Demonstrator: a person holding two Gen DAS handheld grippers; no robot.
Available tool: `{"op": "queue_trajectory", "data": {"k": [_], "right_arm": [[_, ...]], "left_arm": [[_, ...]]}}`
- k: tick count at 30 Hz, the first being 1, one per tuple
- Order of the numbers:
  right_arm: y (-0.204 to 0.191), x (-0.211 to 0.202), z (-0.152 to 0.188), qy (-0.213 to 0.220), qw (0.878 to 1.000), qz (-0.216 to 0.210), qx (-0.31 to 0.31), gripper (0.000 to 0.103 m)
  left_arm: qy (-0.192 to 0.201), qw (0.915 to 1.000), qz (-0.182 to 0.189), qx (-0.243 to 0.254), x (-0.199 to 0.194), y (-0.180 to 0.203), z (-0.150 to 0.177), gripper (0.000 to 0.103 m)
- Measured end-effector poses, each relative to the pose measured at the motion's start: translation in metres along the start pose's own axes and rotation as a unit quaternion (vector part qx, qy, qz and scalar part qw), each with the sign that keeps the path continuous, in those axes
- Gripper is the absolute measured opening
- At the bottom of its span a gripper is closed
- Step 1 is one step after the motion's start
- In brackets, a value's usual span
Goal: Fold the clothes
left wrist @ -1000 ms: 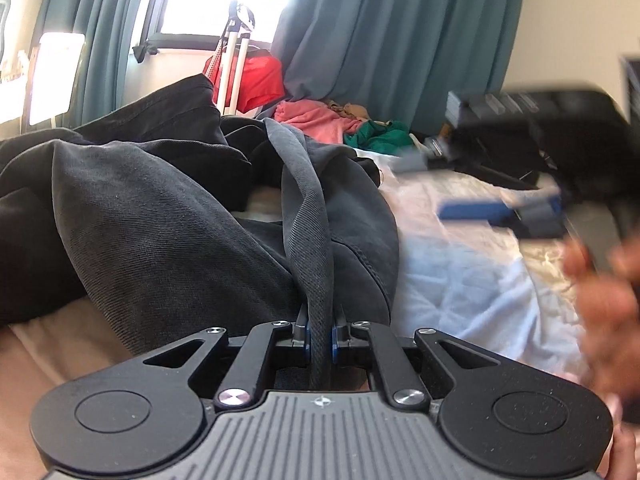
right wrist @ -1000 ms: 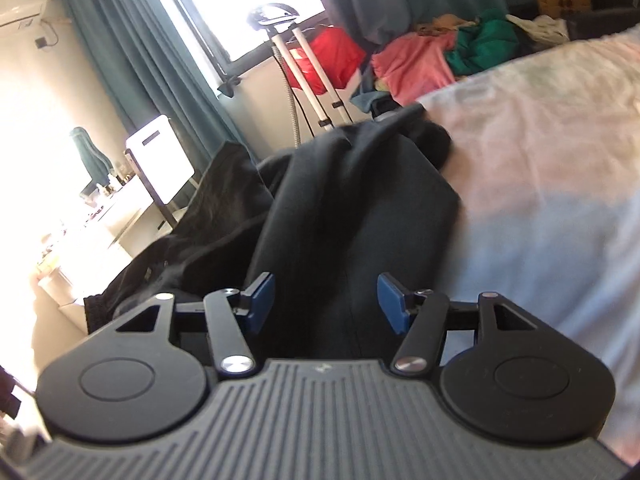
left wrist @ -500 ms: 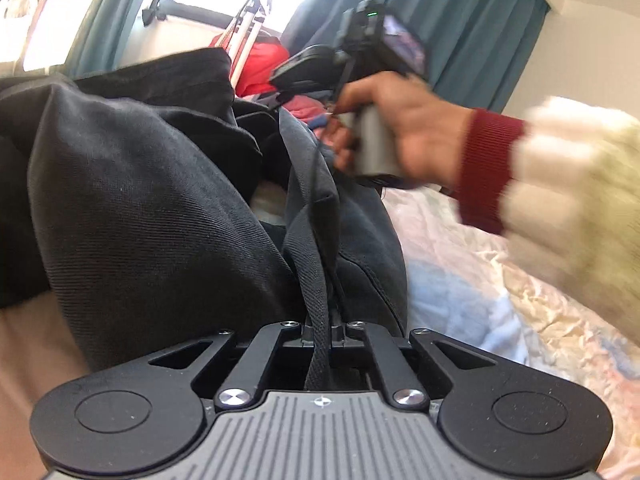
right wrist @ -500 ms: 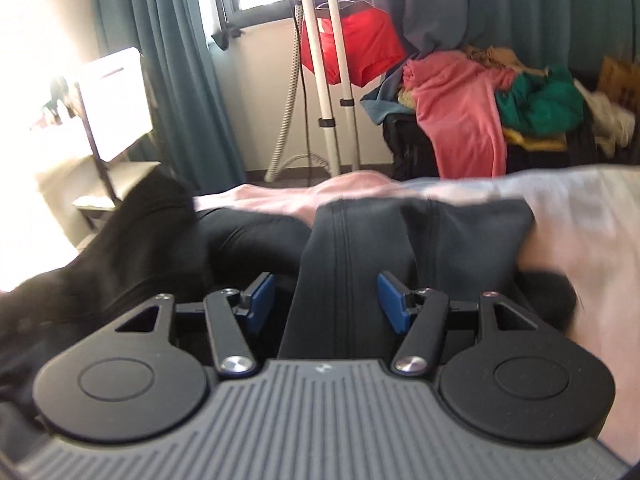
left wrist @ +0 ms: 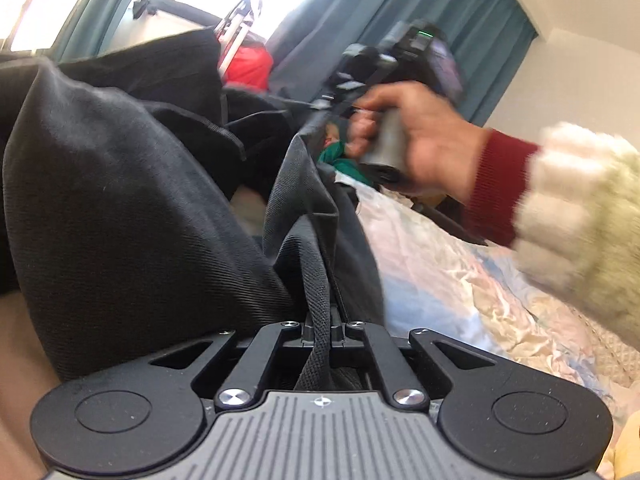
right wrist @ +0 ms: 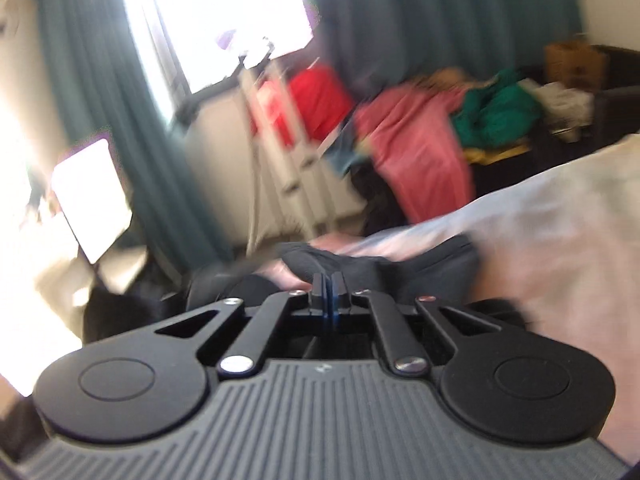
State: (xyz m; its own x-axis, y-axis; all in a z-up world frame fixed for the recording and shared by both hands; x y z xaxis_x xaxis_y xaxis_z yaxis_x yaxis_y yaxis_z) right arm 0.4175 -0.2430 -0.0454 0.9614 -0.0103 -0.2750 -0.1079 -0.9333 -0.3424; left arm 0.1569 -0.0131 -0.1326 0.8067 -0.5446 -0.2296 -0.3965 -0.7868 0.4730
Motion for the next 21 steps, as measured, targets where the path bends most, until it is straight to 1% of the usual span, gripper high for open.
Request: {"op": "queue_trajectory", "data": {"k": [3, 6, 8, 10, 12, 14, 16, 17, 18, 21], "right_arm": [[0.051, -0.049, -0.020, 0.027, 0.998, 0.033, 0.046, 0.005], [0.117, -0.109, -0.027, 0.053, 0.988, 0.074, 0.123, 0.005], [0.162, -0.152, -0.021, 0.074, 0.977, 0.111, 0.165, 0.003], [0.206, -0.194, -0.008, 0.089, 0.964, 0.148, 0.205, 0.003], [0.243, -0.220, 0.020, 0.065, 0.951, 0.164, 0.253, 0.003], [0.271, -0.237, 0.049, 0.033, 0.937, 0.166, 0.306, 0.003], [0.286, -0.240, 0.070, -0.002, 0.914, 0.139, 0.382, 0.003], [0.286, -0.240, 0.075, -0.009, 0.908, 0.129, 0.399, 0.003], [0.282, -0.238, 0.075, -0.012, 0.908, 0.121, 0.402, 0.004], [0.266, -0.221, 0.078, -0.024, 0.906, 0.062, 0.418, 0.007]], "left_arm": [[0.012, 0.9997, -0.001, 0.021, -0.011, 0.011, -0.005, 0.002], [0.016, 0.9992, -0.007, 0.036, -0.020, 0.019, -0.007, 0.002], [0.016, 0.9986, -0.012, 0.049, -0.025, 0.024, -0.007, 0.002], [0.010, 0.9978, -0.020, 0.062, -0.027, 0.030, -0.006, 0.002], [0.002, 0.9970, -0.027, 0.073, -0.029, 0.035, -0.001, 0.002], [-0.007, 0.9953, -0.039, 0.089, -0.031, 0.042, 0.005, 0.003], [-0.016, 0.9928, -0.052, 0.106, -0.025, 0.047, 0.011, 0.003], [-0.019, 0.9914, -0.061, 0.114, -0.025, 0.048, 0.015, 0.003], [-0.022, 0.9900, -0.069, 0.121, -0.026, 0.048, 0.017, 0.003], [-0.022, 0.9891, -0.084, 0.119, -0.037, 0.044, 0.019, 0.004]]}}
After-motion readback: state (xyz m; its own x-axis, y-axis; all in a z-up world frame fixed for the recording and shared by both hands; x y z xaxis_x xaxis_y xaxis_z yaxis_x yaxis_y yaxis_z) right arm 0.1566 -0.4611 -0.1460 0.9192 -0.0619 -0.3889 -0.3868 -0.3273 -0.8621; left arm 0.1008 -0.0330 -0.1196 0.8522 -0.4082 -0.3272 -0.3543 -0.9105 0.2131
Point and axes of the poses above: each gripper's, at about its wrist camera, not at the fingertips, and x roughly the way its jaws point, y to its right, z to its underside, the point moved 6 cm from there along x, roughly the way its jaws point, and after that the axes turned 10 degrees about y, right-handed, at the moved point
